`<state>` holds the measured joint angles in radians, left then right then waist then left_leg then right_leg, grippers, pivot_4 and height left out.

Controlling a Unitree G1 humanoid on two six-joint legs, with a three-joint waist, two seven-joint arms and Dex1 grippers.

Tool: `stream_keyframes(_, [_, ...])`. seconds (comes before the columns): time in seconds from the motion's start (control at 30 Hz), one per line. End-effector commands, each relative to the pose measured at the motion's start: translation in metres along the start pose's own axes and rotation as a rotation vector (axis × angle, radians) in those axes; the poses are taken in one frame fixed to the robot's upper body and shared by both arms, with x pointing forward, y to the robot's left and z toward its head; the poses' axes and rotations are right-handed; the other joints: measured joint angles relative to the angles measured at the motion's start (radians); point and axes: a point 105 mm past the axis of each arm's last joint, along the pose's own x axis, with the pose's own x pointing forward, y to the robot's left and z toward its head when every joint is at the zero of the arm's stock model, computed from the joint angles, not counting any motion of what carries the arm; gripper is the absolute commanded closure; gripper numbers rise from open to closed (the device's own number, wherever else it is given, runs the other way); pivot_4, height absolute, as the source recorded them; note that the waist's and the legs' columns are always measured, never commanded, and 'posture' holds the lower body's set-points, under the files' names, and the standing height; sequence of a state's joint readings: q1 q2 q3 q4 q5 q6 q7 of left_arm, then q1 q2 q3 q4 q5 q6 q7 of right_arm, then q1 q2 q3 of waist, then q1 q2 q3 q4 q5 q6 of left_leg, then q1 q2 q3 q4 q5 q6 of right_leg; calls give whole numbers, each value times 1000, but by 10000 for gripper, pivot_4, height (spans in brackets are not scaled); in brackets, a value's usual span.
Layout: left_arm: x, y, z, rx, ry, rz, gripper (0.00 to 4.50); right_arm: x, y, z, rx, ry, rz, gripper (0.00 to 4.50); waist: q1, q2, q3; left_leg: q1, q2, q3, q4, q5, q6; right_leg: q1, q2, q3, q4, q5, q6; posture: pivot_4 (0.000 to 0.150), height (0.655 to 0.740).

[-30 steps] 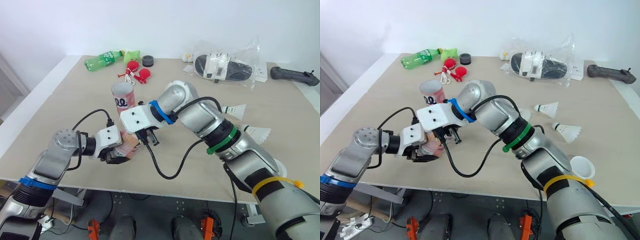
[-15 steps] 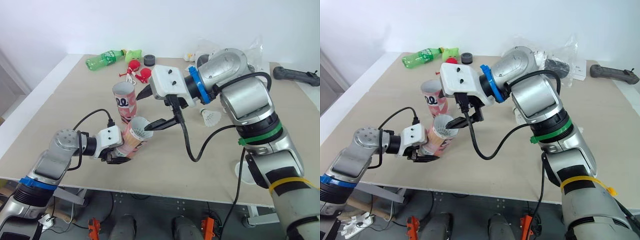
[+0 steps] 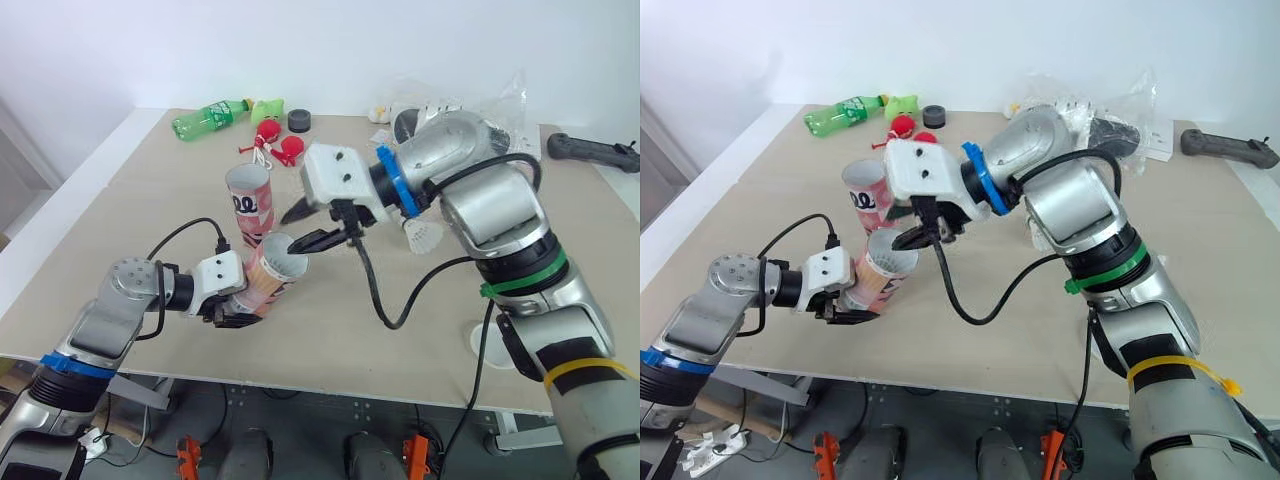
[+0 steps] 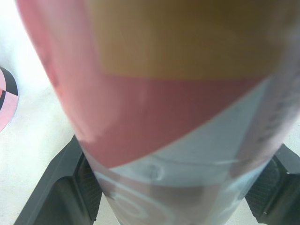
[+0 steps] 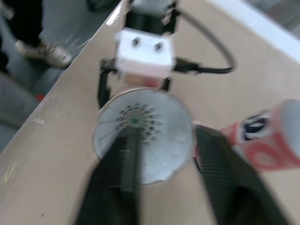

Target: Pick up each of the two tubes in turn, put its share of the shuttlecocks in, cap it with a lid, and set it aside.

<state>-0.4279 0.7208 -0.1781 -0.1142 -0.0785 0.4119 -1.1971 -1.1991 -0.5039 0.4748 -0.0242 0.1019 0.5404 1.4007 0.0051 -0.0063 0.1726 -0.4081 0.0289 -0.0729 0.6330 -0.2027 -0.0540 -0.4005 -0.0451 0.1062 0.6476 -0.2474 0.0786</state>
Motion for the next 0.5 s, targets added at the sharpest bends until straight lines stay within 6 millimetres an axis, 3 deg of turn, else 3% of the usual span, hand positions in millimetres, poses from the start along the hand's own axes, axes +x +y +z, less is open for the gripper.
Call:
stream_keyframes(0.03, [21, -20, -5, -25, 2, -102, 12488, 14, -1, 2, -65, 30, 42, 41422, 0, 0, 0, 0, 0, 0, 0, 0, 0, 0, 0, 0, 0, 0, 0, 1500, 7400])
stream_keyframes(0.07, [21, -20, -5, -24, 2, -102, 12488, 17, 0, 1, -72, 38, 54, 44594, 0, 0, 0, 0, 0, 0, 0, 0, 0, 0, 0, 0, 0, 0, 0, 1500, 7400])
stream_keyframes(0.3, [20, -22, -5, -25, 4, -106, 12488, 59, -3, -12, -160, 143, 103, 44594, 1, 0, 0, -1, 0, 0, 0, 0, 0, -2, 0, 0, -1, 0, 0, 1500, 7400])
stream_keyframes(0.5, [19, -22, -5, -25, 7, -102, 12488, 64, -2, -8, -180, 122, 125, 44594, 1, 0, 0, 0, 0, 0, 0, 0, 0, -2, 0, -1, -1, -1, 0, 1500, 7400])
